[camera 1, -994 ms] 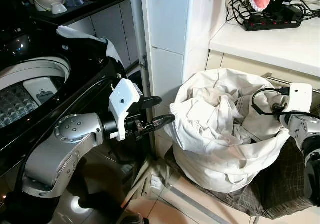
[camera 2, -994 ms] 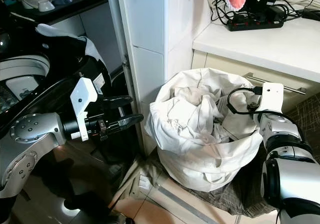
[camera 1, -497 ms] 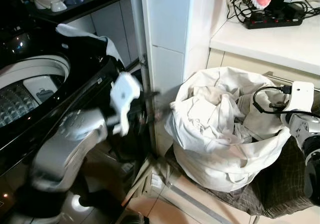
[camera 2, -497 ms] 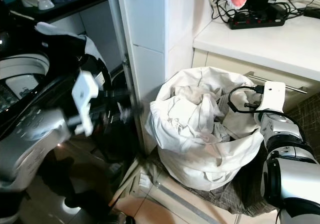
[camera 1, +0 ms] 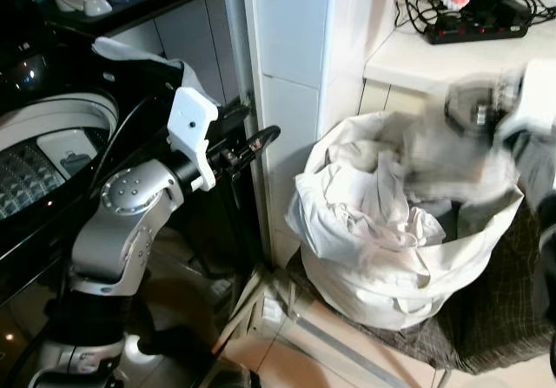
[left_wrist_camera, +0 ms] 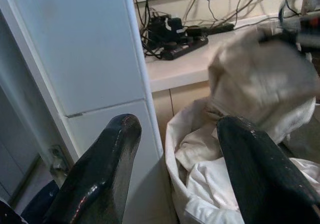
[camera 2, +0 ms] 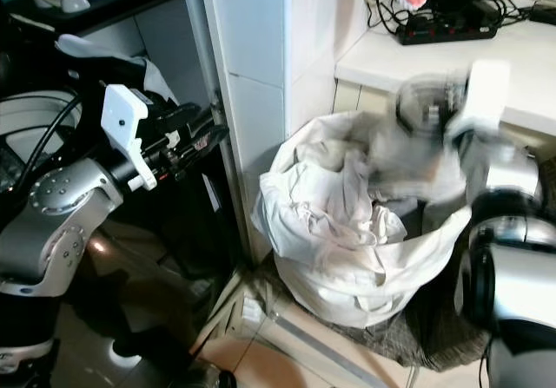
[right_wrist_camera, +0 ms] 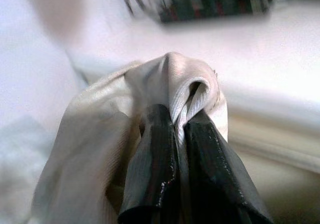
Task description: Clothes washing
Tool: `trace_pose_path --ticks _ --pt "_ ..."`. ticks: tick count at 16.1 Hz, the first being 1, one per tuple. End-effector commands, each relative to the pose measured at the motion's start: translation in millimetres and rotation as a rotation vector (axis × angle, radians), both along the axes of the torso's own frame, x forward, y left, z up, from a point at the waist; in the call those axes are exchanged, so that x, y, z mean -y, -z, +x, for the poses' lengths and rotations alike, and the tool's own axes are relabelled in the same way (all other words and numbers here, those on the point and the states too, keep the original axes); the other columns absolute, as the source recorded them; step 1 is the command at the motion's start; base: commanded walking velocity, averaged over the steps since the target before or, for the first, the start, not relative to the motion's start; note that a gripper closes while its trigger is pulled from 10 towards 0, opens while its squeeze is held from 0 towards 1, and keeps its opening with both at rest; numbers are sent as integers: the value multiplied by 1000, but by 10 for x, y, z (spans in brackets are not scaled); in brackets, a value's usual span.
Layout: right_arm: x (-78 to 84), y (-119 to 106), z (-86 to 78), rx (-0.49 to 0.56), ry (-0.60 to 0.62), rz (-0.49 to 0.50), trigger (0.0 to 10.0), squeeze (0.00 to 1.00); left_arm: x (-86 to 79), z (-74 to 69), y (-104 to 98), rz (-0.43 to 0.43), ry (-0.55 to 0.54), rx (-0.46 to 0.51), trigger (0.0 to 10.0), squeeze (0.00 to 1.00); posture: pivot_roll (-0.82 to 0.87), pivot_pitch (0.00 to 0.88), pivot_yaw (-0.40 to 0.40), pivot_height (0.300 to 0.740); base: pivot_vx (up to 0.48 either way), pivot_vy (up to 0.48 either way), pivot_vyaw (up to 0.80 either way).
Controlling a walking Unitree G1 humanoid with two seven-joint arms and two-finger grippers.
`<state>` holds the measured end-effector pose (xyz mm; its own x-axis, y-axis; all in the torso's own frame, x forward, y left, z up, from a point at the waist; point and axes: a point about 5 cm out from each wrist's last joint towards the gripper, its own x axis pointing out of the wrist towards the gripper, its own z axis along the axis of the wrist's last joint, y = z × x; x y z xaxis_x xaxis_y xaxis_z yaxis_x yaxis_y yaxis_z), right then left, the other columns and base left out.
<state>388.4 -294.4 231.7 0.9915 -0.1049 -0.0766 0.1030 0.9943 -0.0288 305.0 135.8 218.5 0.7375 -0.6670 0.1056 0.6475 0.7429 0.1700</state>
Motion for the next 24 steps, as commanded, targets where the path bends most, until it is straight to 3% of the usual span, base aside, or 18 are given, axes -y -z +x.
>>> trace_pose_path --ticks 1,2,3,4,6,7,9,10,11,13,16,18,20,21,23,24 --pt "-92 -771 31 272 -74 9 0 0 3 28 -53 -2 -15 36 10000 0 21 0 64 740 0 0 0" --pt "-195 -1024 27 353 -136 32 0 0 21 29 -64 -3 -11 47 10000 0 19 0 61 740 0 0 0" --pt "-385 -1411 -31 499 -264 140 0 0 31 39 -119 -10 -16 80 10000 0 17 0 56 740 0 0 0" --pt "-487 -1657 -105 595 -351 186 0 0 30 53 -165 -27 -27 100 10000 0 18 0 50 740 0 0 0" --pt "-567 -1921 -209 701 -422 213 0 0 17 75 -208 -45 -43 111 10000 0 17 0 44 740 0 0 0" --pt "-630 -2180 -332 796 -483 247 0 0 13 82 -221 -47 -46 118 10000 0 16 0 42 740 0 0 0" --pt "-729 -2417 -480 842 -618 352 0 0 8 89 -242 -53 -59 133 10000 0 11 0 37 740 0 0 0" --pt "-765 -2404 -484 813 -643 349 0 0 7 93 -255 -56 -63 140 10000 0 10 0 36 740 0 0 0" --pt "-912 -2288 -471 704 -721 310 0 0 3 101 -320 -66 -69 169 10000 0 10 0 31 740 0 0 0" --pt "-1099 -2107 -485 602 -842 290 0 0 -11 101 -455 -114 -62 200 10000 0 10 0 25 740 0 0 0" --pt "-1335 -1795 -558 470 -1015 378 0 0 -12 78 -651 -202 -36 252 10000 0 17 0 12 740 0 0 0" --pt "-1398 -1601 -584 402 -1054 384 0 0 95 -7 -645 -201 68 241 10000 0 19 0 9 740 0 0 0" --pt "-1483 -1435 -679 373 -1167 500 0 0 252 -126 -608 -250 225 181 10000 0 17 0 2 740 0 0 0" --pt "-1508 -1411 -710 371 -1206 537 0 0 277 -146 -610 -266 249 175 10000 0 17 0 2 740 0 0 0" --pt "-1593 -1191 -781 293 -1270 471 0 0 233 -120 -704 -370 235 177 10000 0 13 0 2 740 0 0 0" --pt "-1602 -1066 -798 247 -1281 437 0 0 118 -75 -758 -436 190 179 10000 0 14 0 -7 740 0 0 0"
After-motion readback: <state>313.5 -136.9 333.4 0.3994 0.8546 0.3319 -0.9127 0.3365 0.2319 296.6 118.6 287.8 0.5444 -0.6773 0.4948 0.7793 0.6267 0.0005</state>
